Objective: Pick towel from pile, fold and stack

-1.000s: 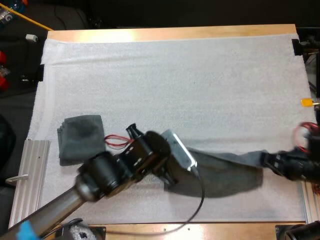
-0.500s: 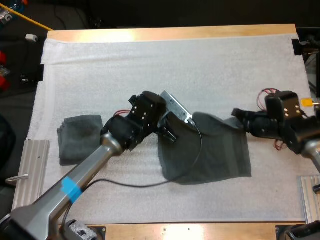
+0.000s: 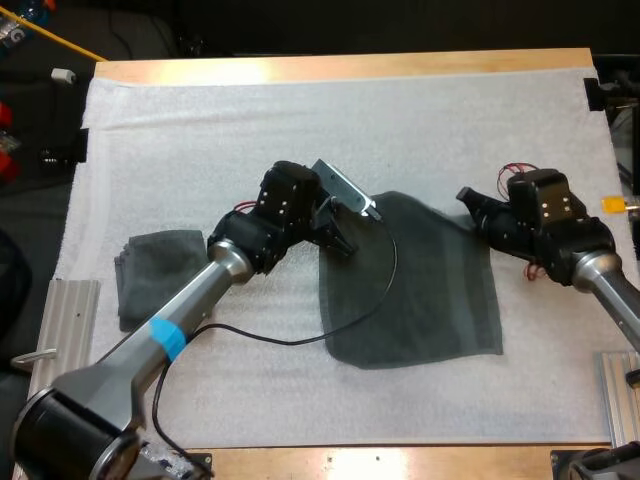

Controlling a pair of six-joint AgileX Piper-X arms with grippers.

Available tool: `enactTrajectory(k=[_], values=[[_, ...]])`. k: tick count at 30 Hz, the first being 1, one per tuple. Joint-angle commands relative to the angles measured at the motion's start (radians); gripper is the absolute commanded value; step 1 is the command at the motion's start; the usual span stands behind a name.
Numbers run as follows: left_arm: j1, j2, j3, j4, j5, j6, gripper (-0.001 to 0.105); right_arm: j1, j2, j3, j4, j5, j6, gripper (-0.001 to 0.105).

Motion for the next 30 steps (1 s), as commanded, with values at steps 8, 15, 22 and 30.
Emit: enactTrajectory(k=[8,15,22,30], values=[[0.002,0.068,-0.005,-0.041,0.005,0.007,0.000,-0.001,0.028,-0.005,-0.071,0.034,0.004,0.000],[0.002,0.073,-0.005,-0.091,0.005,0.007,0.029,-0.001,0.050,-0.003,-0.188,0.018,0.025,0.035],[0.002,0.031,-0.022,-0.065,0.001,0.029,0.044,-0.001,0.029,-0.003,-0.330,0.014,-0.137,0.055],[0.002,-0.163,-0.022,0.051,-0.019,0.029,0.044,-0.001,-0.121,-0.003,-0.220,0.014,-0.363,0.055]])
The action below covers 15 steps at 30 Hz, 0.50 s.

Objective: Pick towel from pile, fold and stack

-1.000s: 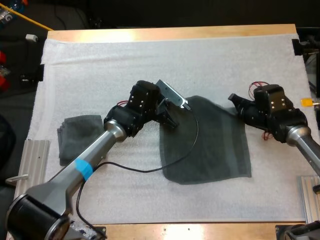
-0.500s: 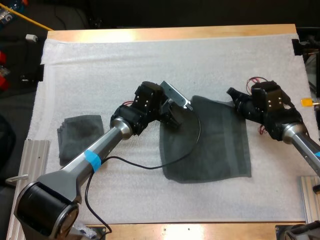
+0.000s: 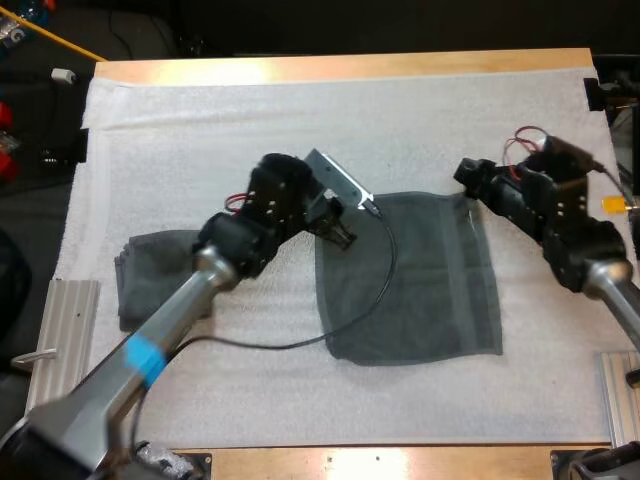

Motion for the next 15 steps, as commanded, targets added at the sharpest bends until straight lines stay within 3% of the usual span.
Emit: enactTrajectory(k=[1,7,15], values=[[0.002,-0.045,-0.006,0.051,-0.011,-0.005,0.044,-0.001,-0.042,-0.005,0.046,-0.006,-0.049,0.055],[0.002,-0.211,-0.006,0.237,-0.001,-0.064,0.044,-0.001,-0.210,-0.005,0.279,-0.006,-0.113,0.055],[0.002,-0.392,-0.006,0.461,0.108,-0.155,0.044,-0.001,-0.437,-0.005,0.525,-0.012,-0.113,0.055]])
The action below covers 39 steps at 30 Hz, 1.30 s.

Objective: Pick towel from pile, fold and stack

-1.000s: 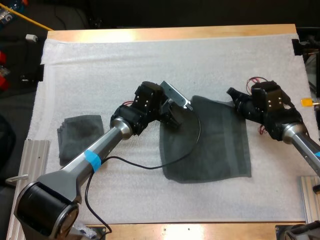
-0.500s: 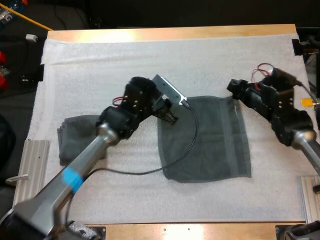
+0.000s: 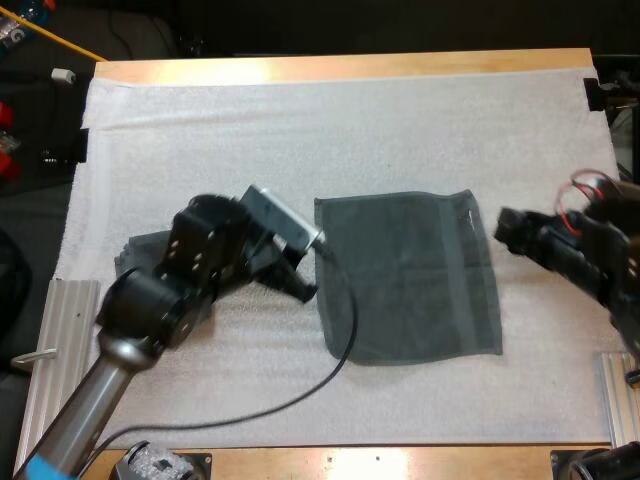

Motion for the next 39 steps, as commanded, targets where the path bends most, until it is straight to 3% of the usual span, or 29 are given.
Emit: enactTrajectory(k=[1,12,18,23,28,32,39], values=[[0.002,-0.025,-0.004,0.045,0.020,-0.026,0.044,-0.001,-0.029,-0.005,0.049,-0.009,-0.017,0.055],[0.002,-0.182,0.004,0.291,0.109,-0.079,0.044,0.001,-0.211,-0.005,0.448,-0.036,-0.017,0.055],[0.002,-0.230,0.083,0.325,0.112,-0.078,0.044,0.001,-0.221,0.012,0.558,-0.035,-0.019,0.055],[0.002,-0.231,0.170,0.308,0.122,-0.101,0.044,0.001,-0.212,0.131,0.504,-0.054,-0.019,0.055],[0.002,-0.231,0.237,0.246,0.196,-0.134,0.044,0.001,-0.172,0.256,0.371,-0.089,-0.017,0.055],[0.002,-0.231,0.245,0.226,0.217,-0.154,0.044,0.001,-0.089,0.329,0.251,-0.141,0.011,0.055],[0.002,-0.231,0.245,0.214,0.216,-0.157,0.044,0.001,0.069,0.360,0.102,-0.145,0.053,0.055]])
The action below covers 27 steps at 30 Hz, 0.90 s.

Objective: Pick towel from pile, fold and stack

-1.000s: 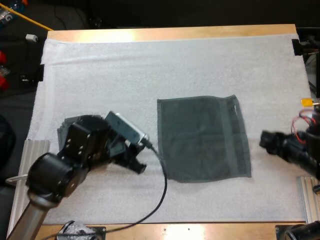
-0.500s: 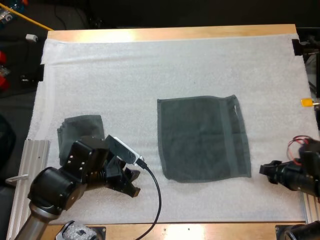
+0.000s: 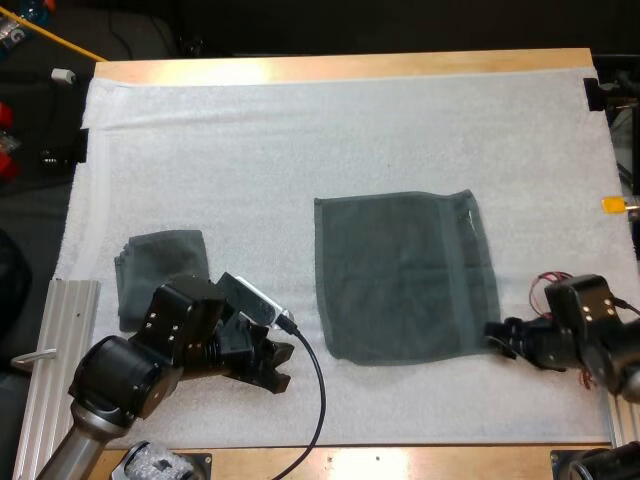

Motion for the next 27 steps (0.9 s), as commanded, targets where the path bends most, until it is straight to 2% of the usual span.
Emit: enactTrajectory(k=[1,5,12,17,19,24,27], values=[[0.002,-0.001,-0.001,-0.004,0.006,-0.014,0.044,0.001,0.027,0.001,-0.039,-0.008,0.007,0.055],[0.002,-0.001,-0.001,-0.004,0.013,-0.021,0.044,0.001,0.130,0.002,-0.089,0.002,0.023,0.055],[0.002,-0.001,-0.001,-0.004,0.013,-0.020,0.044,0.001,0.257,0.002,-0.093,-0.004,0.023,0.053],[0.002,-0.001,-0.001,-0.004,0.013,-0.020,0.044,0.001,0.304,0.002,-0.116,-0.005,0.023,0.031],[0.002,-0.001,-0.001,-0.004,0.013,-0.020,0.044,0.001,0.313,0.002,-0.116,-0.005,0.023,0.028],[0.002,-0.001,-0.001,-0.004,0.013,-0.020,0.044,0.001,0.321,0.002,-0.116,-0.003,0.023,0.027],[0.002,-0.001,-0.001,-0.004,0.013,-0.020,0.044,0.001,0.321,0.002,-0.116,0.001,0.023,0.016]])
